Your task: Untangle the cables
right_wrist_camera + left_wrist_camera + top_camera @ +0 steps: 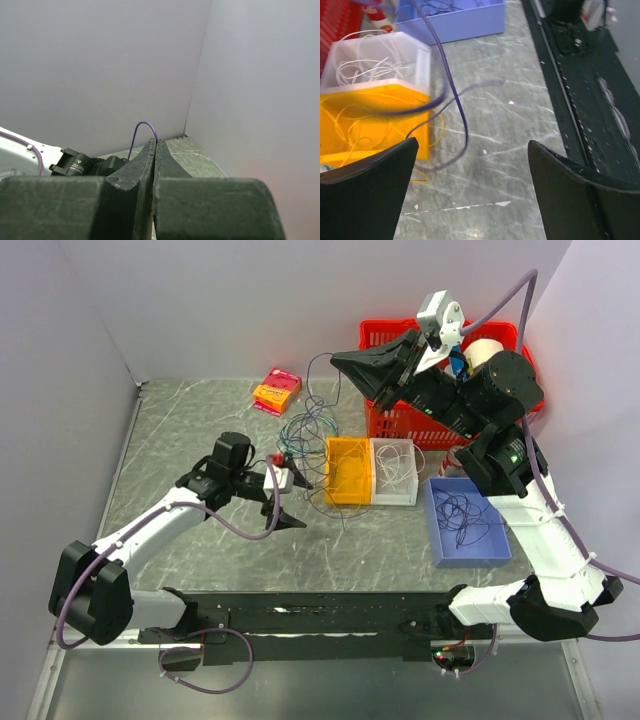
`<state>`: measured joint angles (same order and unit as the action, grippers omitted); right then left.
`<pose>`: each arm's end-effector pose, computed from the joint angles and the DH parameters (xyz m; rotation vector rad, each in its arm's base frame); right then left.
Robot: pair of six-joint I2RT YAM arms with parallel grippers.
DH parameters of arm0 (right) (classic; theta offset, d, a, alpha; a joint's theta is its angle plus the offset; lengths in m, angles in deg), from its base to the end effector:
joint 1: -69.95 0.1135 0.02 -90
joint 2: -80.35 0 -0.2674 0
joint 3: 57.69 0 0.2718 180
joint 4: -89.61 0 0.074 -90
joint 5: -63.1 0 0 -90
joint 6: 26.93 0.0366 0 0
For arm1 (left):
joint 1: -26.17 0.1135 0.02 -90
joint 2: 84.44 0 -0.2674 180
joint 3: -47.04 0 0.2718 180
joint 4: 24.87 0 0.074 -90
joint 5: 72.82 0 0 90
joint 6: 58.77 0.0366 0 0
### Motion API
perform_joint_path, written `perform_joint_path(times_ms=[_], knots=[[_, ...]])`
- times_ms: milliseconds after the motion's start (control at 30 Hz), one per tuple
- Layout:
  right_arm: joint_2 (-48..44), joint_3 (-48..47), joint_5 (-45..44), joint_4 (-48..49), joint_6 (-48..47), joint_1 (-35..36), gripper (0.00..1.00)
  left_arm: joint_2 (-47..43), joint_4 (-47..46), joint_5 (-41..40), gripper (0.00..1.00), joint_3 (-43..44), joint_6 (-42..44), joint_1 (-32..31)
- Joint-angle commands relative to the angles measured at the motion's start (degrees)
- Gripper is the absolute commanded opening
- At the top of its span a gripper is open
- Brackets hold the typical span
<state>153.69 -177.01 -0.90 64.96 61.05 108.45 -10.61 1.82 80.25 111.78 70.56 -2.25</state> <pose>0.1714 0.1568 0.6040 -0.8045 0.9958 0.8216 0.2372 -0.1655 0.2744 1.5482 1.2397 -1.0638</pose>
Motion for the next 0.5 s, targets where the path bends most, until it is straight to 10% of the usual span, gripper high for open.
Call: perform_joint_path(times_ms=[0, 300, 433, 467], knots=[[0.2, -1.2, -0.6, 1.8, 1.1, 0.6, 0.0, 0.7, -12.4, -4.0, 0.99, -1.4, -10.7, -0.9], [0.2, -0.8, -0.7, 2.0, 1.1, 1.0, 0.0, 1.9, -17.5, -3.4, 0.63, -2.7, -16.0, -2.1], [-0.2, -0.8, -1.1, 1.4, 0.8, 0.9, 0.0, 1.9, -17.5, -4.9, 0.01, -3.2, -16.5, -2.2], [-0.3, -0.9, -1.9, 0.9, 0.4, 0.9, 0.0, 1.7, -17.6, -6.2, 0.01, -3.6, -17.6, -2.2]])
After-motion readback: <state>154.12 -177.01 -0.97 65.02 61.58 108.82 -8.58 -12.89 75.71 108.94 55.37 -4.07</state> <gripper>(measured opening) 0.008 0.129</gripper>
